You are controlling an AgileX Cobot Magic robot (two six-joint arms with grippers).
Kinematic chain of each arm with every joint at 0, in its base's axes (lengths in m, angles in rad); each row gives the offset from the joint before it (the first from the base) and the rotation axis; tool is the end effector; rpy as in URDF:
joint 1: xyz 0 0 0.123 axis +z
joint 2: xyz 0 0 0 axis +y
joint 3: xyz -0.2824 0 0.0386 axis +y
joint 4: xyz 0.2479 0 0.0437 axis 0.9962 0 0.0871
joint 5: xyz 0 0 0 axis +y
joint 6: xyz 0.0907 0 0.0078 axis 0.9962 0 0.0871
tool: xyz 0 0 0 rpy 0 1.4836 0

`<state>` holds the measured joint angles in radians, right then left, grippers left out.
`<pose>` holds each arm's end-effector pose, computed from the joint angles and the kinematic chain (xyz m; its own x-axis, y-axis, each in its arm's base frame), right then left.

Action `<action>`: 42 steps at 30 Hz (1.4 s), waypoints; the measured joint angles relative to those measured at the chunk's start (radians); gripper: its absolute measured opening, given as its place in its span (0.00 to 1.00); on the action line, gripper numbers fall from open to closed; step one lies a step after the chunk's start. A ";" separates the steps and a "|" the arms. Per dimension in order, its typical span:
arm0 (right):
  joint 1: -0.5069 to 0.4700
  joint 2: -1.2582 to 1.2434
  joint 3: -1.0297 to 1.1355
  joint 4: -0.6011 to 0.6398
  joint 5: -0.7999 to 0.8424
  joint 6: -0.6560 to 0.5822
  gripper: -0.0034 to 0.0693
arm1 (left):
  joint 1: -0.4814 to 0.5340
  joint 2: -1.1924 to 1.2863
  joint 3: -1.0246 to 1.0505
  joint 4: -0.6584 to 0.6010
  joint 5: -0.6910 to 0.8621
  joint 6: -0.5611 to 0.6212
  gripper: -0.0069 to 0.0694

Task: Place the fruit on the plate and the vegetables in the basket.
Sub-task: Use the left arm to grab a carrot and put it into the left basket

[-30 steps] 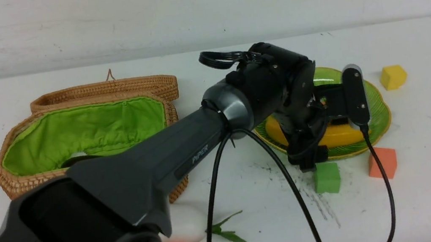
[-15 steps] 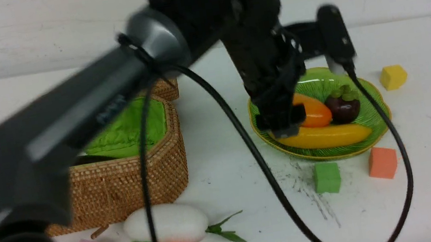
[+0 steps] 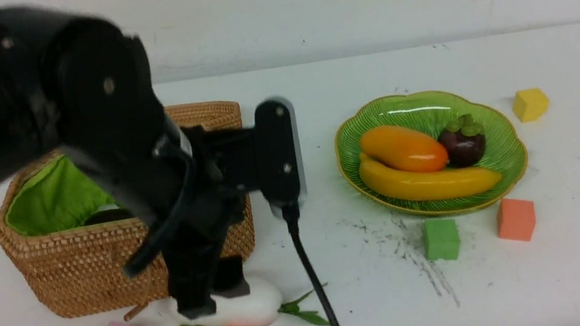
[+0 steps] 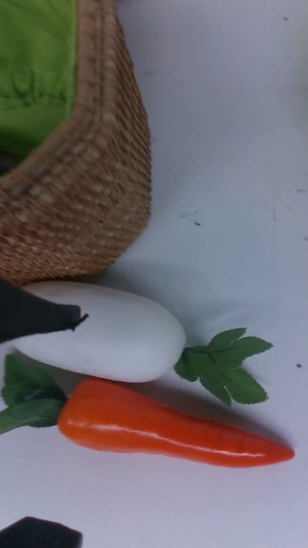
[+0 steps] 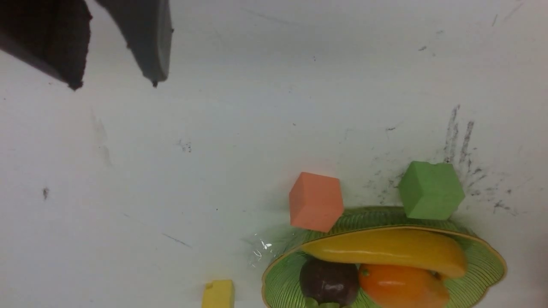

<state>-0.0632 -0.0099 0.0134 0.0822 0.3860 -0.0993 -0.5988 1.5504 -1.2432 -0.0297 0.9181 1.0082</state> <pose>0.0522 -0.0005 0.1745 -0.2967 -0.0044 -0.9550 0.0268 0.9996 -0.0129 0.2634 -0.1824 0.2902 0.0667 0.9665 -0.2480 0.9405 0.0221 0.3390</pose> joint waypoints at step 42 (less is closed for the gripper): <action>0.000 0.000 0.000 -0.001 0.000 0.000 0.37 | 0.000 0.313 0.107 -0.285 -0.029 0.119 0.43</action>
<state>-0.0632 -0.0099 0.0134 0.0811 0.3860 -0.0993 -0.5988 1.8630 -1.1360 -0.3151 0.8890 1.1276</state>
